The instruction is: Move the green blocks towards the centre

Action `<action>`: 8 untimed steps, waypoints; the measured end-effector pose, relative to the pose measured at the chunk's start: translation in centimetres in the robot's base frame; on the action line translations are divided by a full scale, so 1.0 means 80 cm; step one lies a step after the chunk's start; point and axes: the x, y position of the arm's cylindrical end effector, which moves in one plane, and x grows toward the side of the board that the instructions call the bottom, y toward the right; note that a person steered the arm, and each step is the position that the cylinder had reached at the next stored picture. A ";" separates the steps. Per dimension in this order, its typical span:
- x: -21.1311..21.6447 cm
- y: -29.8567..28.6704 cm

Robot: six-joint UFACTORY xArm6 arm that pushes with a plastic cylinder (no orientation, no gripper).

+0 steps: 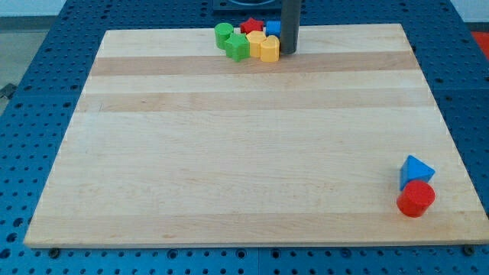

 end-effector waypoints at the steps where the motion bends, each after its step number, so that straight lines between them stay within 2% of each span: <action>1: 0.049 0.004; 2: 0.099 -0.025; 3: 0.089 -0.133; 4: 0.058 -0.229; 5: 0.011 -0.274; 7: -0.080 -0.276; 8: -0.087 -0.247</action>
